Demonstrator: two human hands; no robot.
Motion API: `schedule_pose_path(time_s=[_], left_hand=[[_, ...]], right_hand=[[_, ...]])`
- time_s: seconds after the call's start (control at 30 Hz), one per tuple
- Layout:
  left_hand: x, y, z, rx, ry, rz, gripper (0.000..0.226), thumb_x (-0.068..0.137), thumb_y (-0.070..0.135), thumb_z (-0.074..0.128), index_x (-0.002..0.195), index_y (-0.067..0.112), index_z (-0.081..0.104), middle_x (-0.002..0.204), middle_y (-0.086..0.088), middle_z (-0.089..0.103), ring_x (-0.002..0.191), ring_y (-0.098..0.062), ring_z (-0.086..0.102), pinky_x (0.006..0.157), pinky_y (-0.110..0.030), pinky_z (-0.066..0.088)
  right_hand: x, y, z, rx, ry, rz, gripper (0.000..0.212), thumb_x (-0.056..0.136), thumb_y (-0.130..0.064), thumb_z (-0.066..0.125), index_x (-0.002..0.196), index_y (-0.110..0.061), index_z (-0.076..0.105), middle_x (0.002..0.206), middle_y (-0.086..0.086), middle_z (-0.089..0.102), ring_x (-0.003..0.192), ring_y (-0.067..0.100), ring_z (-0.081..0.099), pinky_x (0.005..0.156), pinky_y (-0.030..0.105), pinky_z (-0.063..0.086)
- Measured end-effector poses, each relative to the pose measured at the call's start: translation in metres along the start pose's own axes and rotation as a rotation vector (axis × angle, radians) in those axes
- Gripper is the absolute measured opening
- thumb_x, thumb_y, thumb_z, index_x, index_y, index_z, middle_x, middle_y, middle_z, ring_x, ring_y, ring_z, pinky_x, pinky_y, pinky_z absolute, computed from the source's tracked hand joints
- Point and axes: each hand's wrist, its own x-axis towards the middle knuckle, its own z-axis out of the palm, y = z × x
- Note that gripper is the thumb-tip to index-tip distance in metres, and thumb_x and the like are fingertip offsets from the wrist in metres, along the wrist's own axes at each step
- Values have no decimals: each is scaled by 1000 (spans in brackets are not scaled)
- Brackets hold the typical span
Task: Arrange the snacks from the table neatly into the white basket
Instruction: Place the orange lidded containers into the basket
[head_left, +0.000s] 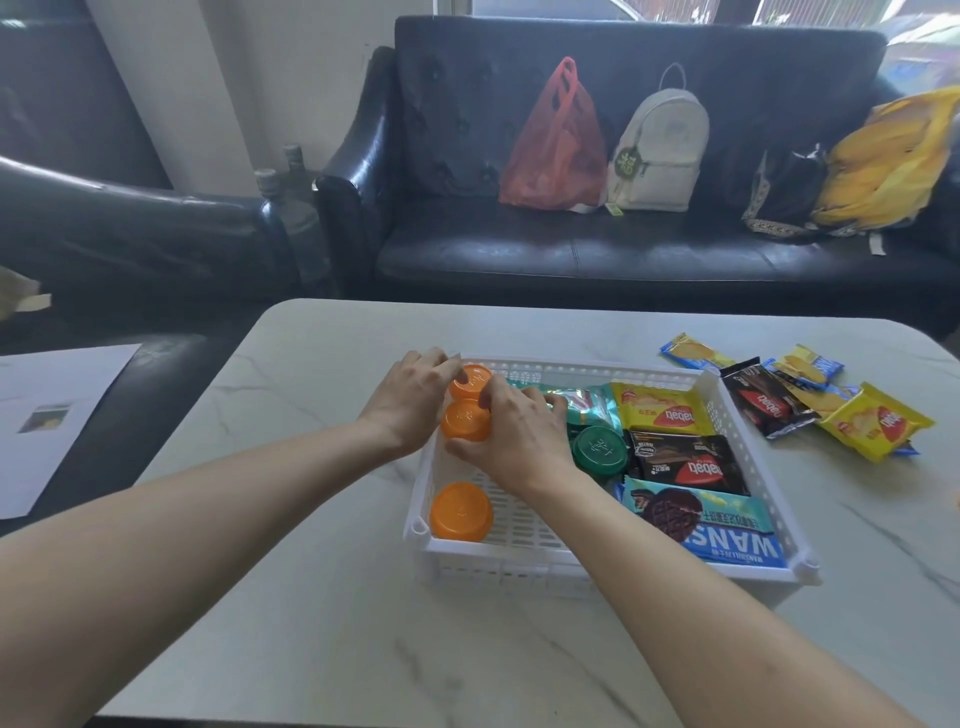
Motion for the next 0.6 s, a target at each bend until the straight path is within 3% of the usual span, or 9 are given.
schedule_pose_path(time_s=[0.27,0.37,0.5,0.6], left_hand=[[-1,14,-10,-11,17,17,23,98,21,58,120,18,64,122,-3,65,108,-22,57,89,-33,53],[0,25,-14,-11,-4,45,21,96,22,61,116,19,65,118,-2,66,105,-21,56,87,-33,54],[2,36,-22,9,2,56,19,96,20,62,115,19,65,117,-3,66,104,-21,56,86,-33,54],[1,40,-29,25,15,60,19,98,19,59,116,18,65,118,-3,66,106,-22,55,87,-33,53]], right_hand=[[-8,27,-38,-69,23,5,36,89,-56,60,115,-31,61,117,-7,67,114,22,53,103,45,30],[-17,30,-51,-92,-51,16,29,91,-53,60,106,-31,69,104,-6,70,106,21,56,101,43,35],[-39,17,-54,14,-162,-29,24,90,-41,62,85,-20,73,82,-2,72,81,21,66,73,33,54],[-48,3,-52,9,-121,-68,20,88,-34,61,86,-19,73,83,0,70,84,22,63,69,32,52]])
